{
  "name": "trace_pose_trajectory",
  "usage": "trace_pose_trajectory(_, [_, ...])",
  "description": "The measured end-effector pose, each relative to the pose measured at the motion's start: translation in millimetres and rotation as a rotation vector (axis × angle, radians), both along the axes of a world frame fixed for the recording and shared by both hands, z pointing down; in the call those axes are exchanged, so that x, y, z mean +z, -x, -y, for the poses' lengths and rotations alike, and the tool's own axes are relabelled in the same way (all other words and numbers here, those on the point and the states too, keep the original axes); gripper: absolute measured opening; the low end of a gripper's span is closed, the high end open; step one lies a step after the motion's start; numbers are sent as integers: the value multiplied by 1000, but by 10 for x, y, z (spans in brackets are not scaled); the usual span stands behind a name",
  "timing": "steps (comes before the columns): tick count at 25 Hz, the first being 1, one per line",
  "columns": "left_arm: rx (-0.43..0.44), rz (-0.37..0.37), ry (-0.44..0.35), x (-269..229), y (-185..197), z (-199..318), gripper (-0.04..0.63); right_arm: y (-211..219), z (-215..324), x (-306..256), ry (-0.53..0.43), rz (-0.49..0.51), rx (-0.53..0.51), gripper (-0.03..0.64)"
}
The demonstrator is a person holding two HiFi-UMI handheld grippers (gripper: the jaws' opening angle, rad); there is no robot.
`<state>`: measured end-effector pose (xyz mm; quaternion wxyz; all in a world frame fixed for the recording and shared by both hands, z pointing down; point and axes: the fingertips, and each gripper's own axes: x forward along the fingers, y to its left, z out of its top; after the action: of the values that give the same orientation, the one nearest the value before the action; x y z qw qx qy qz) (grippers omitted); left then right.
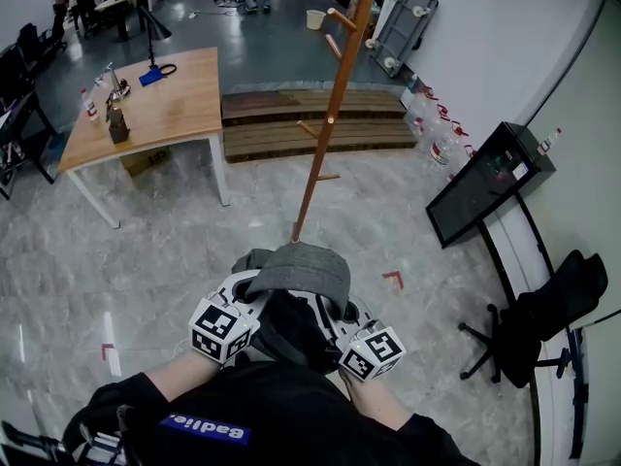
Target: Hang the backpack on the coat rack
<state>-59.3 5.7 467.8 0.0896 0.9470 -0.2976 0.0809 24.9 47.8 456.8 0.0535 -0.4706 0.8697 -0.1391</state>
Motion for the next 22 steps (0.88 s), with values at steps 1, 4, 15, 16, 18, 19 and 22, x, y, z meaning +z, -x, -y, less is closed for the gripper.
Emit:
trace_pose_trajectory(1, [3, -2, -2, -8, 15, 19, 28, 18, 18, -7, -2, -2, 2, 2])
trace_pose_trajectory(4, [17, -13, -8, -41, 61, 95, 28, 78, 83, -30, -7, -4, 18, 2])
trace_pose_trajectory(15, [71, -37, -31, -47, 202, 753, 28, 78, 651, -22, -19, 1, 156, 2])
trace_pose_trajectory(16, [66, -34, -29, -30, 200, 841, 28, 57, 725, -9, -16, 3, 164, 2])
trace_pose_trajectory(18, [50, -27, -26, -9, 174, 1020, 28, 8, 874, 2, -9, 3, 166, 2])
trace_pose_trajectory(19, [43, -24, -24, -2, 156, 1106, 28, -15, 949, 7, -7, 2, 160, 2])
trace_pose_trajectory(22, [23, -16, -22, 3, 72, 1372, 28, -103, 1210, 27, -3, 11, 139, 2])
